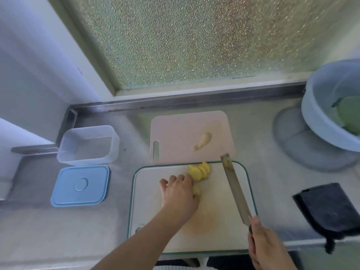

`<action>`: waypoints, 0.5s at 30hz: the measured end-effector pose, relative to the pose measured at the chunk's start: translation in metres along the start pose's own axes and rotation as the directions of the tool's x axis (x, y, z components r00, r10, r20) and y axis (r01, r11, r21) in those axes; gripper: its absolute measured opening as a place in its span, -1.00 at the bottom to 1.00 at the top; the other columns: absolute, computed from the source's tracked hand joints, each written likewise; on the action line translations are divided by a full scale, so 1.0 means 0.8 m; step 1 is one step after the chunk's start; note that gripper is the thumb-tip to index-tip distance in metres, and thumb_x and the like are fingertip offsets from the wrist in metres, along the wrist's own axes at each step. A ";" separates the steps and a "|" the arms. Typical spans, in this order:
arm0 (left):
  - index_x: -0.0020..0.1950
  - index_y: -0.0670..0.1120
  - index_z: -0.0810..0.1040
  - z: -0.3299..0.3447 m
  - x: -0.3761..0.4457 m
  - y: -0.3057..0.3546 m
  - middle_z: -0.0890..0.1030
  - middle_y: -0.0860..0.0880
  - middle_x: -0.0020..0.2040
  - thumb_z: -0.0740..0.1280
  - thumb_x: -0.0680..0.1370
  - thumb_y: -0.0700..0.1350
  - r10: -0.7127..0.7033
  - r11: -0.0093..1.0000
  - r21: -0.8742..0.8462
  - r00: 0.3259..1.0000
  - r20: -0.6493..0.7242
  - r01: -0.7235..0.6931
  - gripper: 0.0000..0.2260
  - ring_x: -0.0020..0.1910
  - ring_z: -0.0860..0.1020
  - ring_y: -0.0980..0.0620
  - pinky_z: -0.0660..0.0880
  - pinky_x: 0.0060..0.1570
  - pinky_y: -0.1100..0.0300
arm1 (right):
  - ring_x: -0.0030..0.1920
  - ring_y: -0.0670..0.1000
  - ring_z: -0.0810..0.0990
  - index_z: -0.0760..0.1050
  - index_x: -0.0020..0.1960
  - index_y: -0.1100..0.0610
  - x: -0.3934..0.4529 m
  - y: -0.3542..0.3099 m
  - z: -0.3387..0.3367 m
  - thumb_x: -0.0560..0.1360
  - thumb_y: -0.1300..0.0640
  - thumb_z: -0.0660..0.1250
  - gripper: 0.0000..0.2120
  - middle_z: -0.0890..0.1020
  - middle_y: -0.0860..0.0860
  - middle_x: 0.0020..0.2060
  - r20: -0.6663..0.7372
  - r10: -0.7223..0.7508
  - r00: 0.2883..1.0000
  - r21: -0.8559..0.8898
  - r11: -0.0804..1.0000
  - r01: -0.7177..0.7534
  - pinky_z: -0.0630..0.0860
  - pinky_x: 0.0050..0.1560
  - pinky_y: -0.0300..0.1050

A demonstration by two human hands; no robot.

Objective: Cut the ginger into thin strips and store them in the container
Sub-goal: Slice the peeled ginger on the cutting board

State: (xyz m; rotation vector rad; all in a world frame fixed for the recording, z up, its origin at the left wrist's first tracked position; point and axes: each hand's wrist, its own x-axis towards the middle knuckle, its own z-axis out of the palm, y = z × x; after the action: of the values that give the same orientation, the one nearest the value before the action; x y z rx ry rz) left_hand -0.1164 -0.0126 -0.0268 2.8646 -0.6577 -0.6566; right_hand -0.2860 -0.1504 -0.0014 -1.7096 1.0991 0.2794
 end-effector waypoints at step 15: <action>0.06 0.00 0.60 -0.037 0.019 -0.001 0.63 0.07 -0.17 0.39 0.50 -0.24 -0.047 0.734 -0.678 0.999 0.024 0.051 -0.80 -0.25 0.57 0.15 0.45 -0.22 0.46 | -0.45 0.16 0.50 0.32 -0.58 0.18 -0.009 -0.009 0.009 0.49 -0.18 0.08 -0.40 0.37 0.08 -0.67 -0.138 -0.087 0.987 0.013 0.996 0.090 0.32 -0.38 -0.07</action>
State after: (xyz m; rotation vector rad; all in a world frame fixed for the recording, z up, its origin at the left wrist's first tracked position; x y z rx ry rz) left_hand -0.0907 -0.0182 -0.0064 2.1893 -0.2502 -0.7236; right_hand -0.2821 -0.1399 0.0042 -1.7759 1.1181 0.0960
